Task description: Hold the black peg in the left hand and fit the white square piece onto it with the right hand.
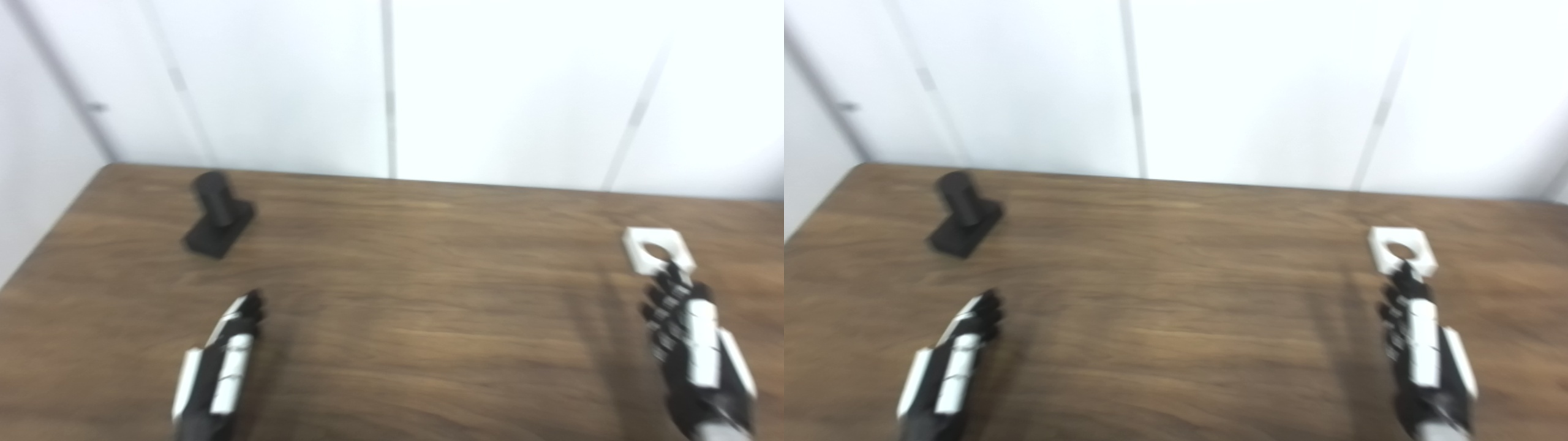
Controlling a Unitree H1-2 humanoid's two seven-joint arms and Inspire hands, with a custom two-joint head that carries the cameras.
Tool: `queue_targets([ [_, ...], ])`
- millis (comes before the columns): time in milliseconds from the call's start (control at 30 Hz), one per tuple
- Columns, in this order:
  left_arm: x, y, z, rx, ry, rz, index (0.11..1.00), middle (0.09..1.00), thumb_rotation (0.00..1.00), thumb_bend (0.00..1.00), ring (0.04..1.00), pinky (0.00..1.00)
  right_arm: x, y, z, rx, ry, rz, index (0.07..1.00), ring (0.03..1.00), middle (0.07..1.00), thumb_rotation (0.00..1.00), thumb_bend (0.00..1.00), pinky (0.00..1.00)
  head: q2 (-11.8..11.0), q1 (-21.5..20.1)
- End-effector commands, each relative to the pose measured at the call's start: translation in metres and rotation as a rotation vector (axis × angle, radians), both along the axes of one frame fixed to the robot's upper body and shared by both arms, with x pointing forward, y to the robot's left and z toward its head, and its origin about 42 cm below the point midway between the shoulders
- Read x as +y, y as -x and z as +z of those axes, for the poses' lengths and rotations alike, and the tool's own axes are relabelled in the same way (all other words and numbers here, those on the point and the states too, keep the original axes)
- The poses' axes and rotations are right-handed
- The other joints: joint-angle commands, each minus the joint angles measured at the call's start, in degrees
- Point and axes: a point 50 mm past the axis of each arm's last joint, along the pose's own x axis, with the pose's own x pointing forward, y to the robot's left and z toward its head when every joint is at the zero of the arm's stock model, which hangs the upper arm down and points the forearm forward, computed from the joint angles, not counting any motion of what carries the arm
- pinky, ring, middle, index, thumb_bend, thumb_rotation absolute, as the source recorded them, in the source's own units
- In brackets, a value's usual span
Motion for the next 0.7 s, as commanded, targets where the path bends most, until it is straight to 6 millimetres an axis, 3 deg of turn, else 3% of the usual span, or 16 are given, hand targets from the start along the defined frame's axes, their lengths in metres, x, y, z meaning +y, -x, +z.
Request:
queue_targets([
  [0, -0.027, 0.007, 0.003, -0.052, 0.069, 0.016, 0.921, 0.939, 0.91, 0.51, 0.937, 0.94, -0.026, 0.06, -0.02, 0.096, 0.049, 0.014, 1.0, 1.0, 1.0, 1.0, 0.48, 1.0, -0.81, 1.2],
  [100, -0.033, 0.008, 0.0, -0.051, 0.063, 0.009, 0.933, 0.953, 0.89, 0.51, 0.952, 0.97, -0.03, 0.06, -0.023, 0.079, 0.045, 0.031, 1.0, 1.0, 1.0, 1.0, 0.51, 1.0, -2.68, 3.53],
  [300, -0.039, 0.005, -0.006, -0.062, 0.033, 0.005, 0.897, 0.918, 0.84, 0.52, 0.909, 0.89, -0.034, 0.058, -0.028, 0.084, 0.057, 0.008, 1.0, 1.0, 1.0, 1.0, 0.61, 1.0, -5.04, 5.91],
  [433, -0.042, 0.004, -0.01, -0.067, 0.031, 0.002, 0.885, 0.908, 0.82, 0.55, 0.891, 0.86, -0.038, 0.056, -0.034, 0.086, 0.078, 0.012, 1.0, 1.0, 1.0, 1.0, 0.55, 1.0, -6.44, 7.87],
  [667, -0.045, 0.002, -0.012, -0.051, -0.011, -0.018, 0.896, 0.92, 0.76, 0.51, 0.902, 0.87, -0.044, 0.053, -0.04, 0.091, 0.059, 0.017, 1.0, 1.0, 1.0, 1.0, 0.59, 1.0, -7.41, 9.53],
])
